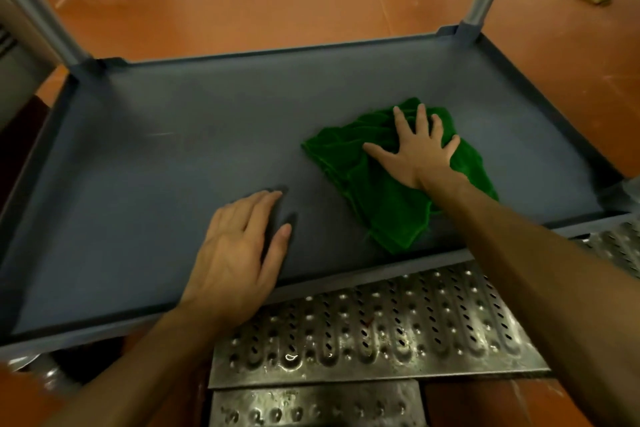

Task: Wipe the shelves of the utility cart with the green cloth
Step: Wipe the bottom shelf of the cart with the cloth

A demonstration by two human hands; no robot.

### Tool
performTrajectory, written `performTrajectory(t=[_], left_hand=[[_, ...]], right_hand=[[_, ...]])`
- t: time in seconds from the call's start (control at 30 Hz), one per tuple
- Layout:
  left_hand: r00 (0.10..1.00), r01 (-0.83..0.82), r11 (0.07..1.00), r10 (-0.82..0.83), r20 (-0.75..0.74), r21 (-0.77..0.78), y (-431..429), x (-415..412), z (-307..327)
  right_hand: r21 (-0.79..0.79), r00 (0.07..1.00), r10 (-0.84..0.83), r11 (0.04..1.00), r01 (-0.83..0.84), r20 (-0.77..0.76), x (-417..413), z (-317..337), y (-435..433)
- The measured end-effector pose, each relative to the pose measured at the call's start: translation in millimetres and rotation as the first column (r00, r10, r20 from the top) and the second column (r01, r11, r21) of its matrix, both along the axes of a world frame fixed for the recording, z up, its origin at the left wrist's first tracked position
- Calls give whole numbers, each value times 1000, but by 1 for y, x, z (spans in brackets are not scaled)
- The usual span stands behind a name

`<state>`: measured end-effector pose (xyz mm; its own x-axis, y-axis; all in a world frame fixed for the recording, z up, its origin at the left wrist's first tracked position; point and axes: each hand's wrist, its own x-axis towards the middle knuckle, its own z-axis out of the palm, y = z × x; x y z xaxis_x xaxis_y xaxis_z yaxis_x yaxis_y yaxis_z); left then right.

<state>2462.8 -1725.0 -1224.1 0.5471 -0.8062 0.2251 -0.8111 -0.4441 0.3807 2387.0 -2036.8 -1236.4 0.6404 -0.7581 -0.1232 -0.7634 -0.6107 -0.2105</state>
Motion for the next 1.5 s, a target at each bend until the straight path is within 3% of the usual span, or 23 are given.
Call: performTrajectory(t=[0.2,0.4,0.57,0.67,0.9,1.2,1.37,1.5], left_hand=[[997,23,999,-25,76,22,-6,-2,0],[992,12,1000,-16,123,27,-7,1,-1],[988,-9,1000,5,153,20,-7,3,-5],[990,-29,999,25,139,25,-5,2,-4],[995,-35,994,25,97,107,-2,5,-8],[996,-52,986,40,76,161,1,9,-13],[998,-56,989,53,24,137,2,9,-12],[998,-65,994,66,-13,92,2,9,-11]], right_hand=[[-10,998,-20,1000,20,53,24,1,-4],[-98,972,205,976,-194,117,25,-3,34],[-113,889,401,916,-385,223,18,-3,101],[-83,837,509,860,-503,202,14,-5,137],[-17,809,557,825,-565,185,12,-6,125],[-21,863,449,889,-457,230,9,0,62],[-52,954,262,965,-257,146,-23,5,-10],[-68,986,51,997,-41,161,-73,7,-61]])
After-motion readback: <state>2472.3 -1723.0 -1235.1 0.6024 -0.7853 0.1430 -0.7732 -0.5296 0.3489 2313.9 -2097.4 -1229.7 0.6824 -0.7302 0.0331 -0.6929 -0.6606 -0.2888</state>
